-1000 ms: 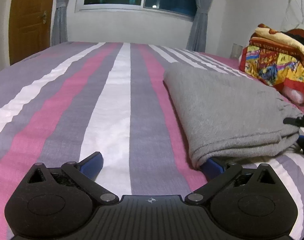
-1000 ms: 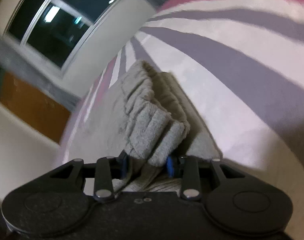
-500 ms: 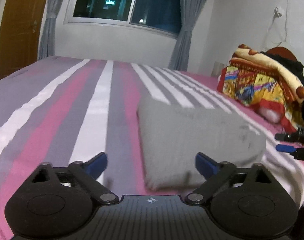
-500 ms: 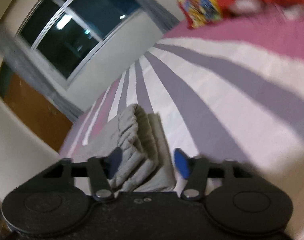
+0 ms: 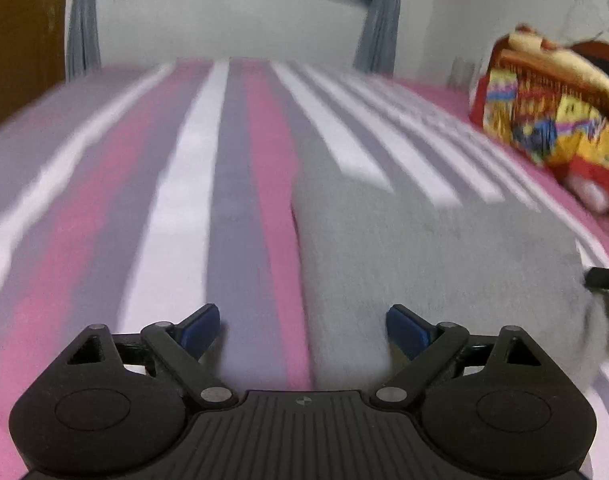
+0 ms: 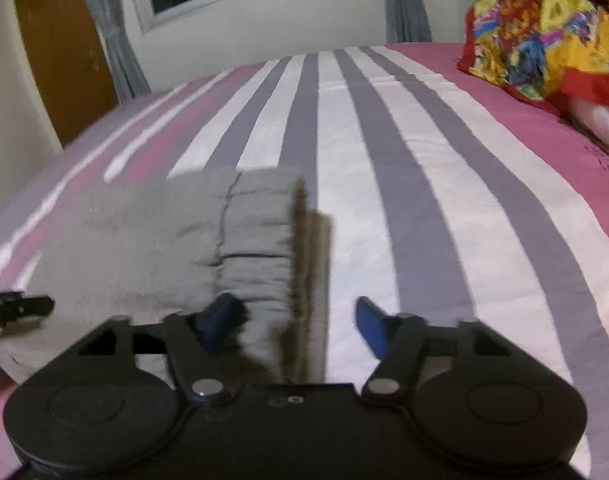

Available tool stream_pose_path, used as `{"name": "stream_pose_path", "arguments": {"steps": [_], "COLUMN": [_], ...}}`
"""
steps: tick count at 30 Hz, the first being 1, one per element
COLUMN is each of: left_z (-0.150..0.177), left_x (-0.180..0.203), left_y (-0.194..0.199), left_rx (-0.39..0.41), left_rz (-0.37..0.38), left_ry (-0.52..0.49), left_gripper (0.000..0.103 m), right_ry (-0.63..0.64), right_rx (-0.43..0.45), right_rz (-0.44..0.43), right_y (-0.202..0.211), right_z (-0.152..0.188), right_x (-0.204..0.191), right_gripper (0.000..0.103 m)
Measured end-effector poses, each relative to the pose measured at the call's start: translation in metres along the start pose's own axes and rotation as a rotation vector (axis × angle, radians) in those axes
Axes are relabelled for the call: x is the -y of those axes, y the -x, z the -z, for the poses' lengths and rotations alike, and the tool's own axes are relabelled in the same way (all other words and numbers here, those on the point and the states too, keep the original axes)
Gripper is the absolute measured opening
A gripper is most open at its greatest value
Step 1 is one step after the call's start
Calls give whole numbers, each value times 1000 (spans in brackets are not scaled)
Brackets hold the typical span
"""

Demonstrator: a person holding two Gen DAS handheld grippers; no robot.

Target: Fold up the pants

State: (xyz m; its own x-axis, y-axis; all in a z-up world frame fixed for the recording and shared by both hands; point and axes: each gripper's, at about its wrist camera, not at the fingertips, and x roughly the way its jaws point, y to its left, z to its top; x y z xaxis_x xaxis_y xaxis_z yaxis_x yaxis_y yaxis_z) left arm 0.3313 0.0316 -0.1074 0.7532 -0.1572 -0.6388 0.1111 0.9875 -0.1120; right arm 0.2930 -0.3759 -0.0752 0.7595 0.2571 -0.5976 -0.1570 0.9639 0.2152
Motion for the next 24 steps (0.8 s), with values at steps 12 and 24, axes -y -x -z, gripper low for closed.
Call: {"name": "stream_pose_path", "arguments": {"steps": [12,24], "left_z": [-55,-19], "left_x": [2,-15], "left_y": [-113,-61], "left_rx": [-124,-81], "left_rz": [10,36], "left_ry": [-78,72], "left_gripper": [103,103], "right_ry": [49,19], "right_rx": [-134,-159], "right_rz": [20,5], "right_y": [-90,-61], "right_z": [-50,-19], "right_x": [-13,-18], "right_gripper": [92,99]}}
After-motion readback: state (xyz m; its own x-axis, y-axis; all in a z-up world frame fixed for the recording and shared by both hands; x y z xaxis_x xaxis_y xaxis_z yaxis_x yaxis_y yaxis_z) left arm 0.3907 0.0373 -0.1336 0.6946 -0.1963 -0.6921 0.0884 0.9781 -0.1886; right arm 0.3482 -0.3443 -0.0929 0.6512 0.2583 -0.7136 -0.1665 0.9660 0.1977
